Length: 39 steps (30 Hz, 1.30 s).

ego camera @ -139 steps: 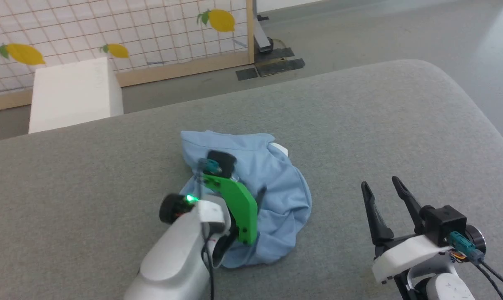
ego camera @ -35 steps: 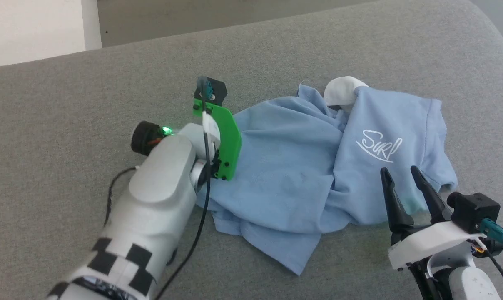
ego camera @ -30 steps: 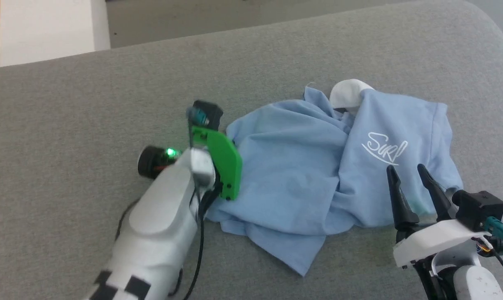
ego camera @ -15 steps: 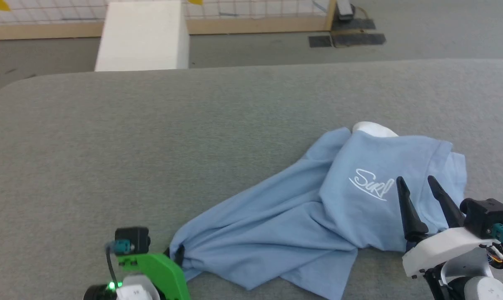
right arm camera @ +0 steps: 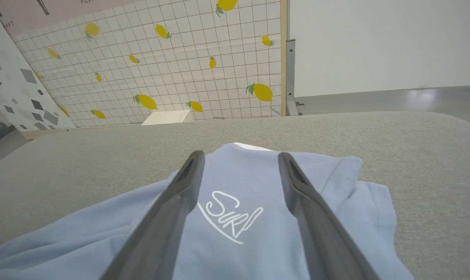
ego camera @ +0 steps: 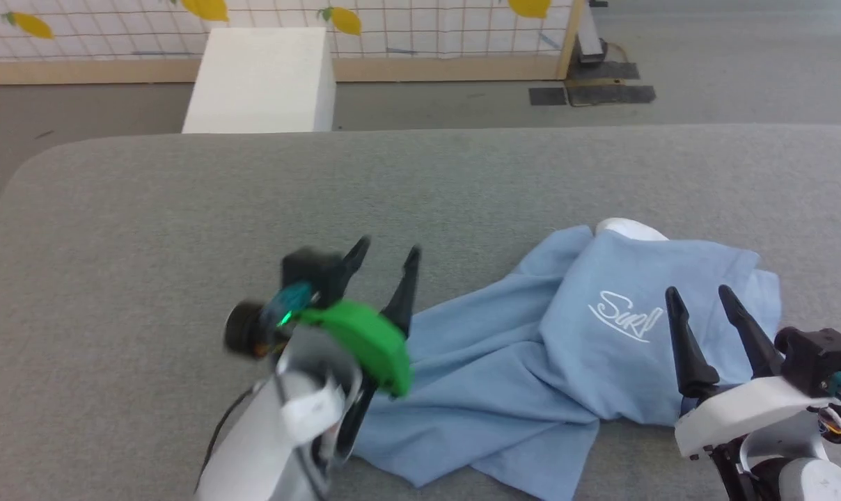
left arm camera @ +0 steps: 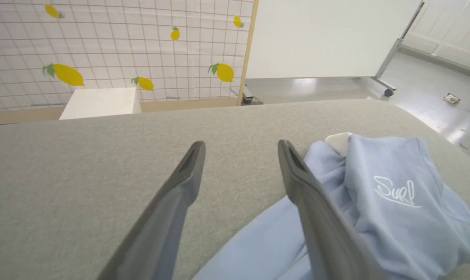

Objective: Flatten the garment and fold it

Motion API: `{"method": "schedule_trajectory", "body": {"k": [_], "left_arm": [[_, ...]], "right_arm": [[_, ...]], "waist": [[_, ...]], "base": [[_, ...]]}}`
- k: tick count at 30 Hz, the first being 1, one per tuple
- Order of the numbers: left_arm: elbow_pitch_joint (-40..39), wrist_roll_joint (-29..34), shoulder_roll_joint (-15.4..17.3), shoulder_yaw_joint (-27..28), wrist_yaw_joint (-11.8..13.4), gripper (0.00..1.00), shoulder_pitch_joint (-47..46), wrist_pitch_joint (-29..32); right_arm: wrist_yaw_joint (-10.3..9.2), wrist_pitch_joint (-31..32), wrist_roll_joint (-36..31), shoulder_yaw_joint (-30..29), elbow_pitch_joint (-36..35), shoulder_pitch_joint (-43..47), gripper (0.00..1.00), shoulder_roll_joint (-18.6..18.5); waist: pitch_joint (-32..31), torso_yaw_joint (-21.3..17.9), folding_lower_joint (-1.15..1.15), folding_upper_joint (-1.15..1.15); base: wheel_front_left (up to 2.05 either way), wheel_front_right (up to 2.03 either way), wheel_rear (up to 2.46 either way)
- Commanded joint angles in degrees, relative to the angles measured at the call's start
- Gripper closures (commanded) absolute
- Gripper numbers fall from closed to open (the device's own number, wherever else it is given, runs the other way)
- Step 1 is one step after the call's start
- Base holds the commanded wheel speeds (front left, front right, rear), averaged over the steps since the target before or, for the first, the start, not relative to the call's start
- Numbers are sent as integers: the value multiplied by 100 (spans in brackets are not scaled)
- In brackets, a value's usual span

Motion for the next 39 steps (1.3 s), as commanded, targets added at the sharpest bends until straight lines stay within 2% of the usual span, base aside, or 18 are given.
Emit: {"method": "schedule_trajectory", "body": {"k": [1,9,16,18,23,24,25,26,28,33,37,39], "left_arm": [[284,54,-101,-93,-120,0,-411,-27],[1998,88,-416,-482,-468,0,-2076,93],[3260,-105,-479,-900,-754,0,-2891,891],[3558,-196,-486,-991,-757,0,-3040,1200],[4207,-249,-490,-1342,-533,0,-3292,2181],[4324,-338,-491,-1472,-498,38,-3332,2544],[4330,-368,-491,-1528,-492,73,-3346,2645],[4292,-414,-491,-1565,-455,100,-3355,2669],[4153,-460,-492,-1554,-289,100,-3351,2405],[3550,-720,-491,-980,275,100,-3010,470],[3095,-946,-361,-476,492,100,-2451,-727],[2843,-1030,-188,-263,600,100,-2111,-1079]], "right_arm": [[-8,-56,38,36,-10,-131,0,-2],[-8,-345,310,281,260,-421,0,-2],[-8,-618,460,395,593,-577,0,-2],[-8,-660,476,416,657,-609,0,-2],[-8,-711,495,485,751,-678,0,-2],[-8,-710,480,503,767,-684,0,-2],[-8,-706,471,504,769,-683,0,-2],[-8,-699,458,486,768,-674,0,-2],[-8,-675,413,452,755,-659,0,-2],[-8,-572,264,327,658,-584,0,-2],[-8,-423,141,235,528,-491,0,-2],[-8,-341,95,198,448,-436,0,-2]], "waist": [[513,-633,0,0],[1123,-1576,0,0],[1315,-1938,0,0],[1318,-1965,0,0],[1266,-1947,0,0],[1222,-1897,0,0],[1202,-1867,0,0],[1171,-1806,0,0],[1099,-1678,0,0],[801,-1263,0,0],[519,-858,0,0],[403,-661,0,0]], "base": [[0,0,0],[0,0,0],[0,0,0],[0,0,0],[0,0,0],[0,0,0],[0,0,0],[0,0,0],[0,0,0],[0,0,0],[0,0,0],[0,0,0]]}}
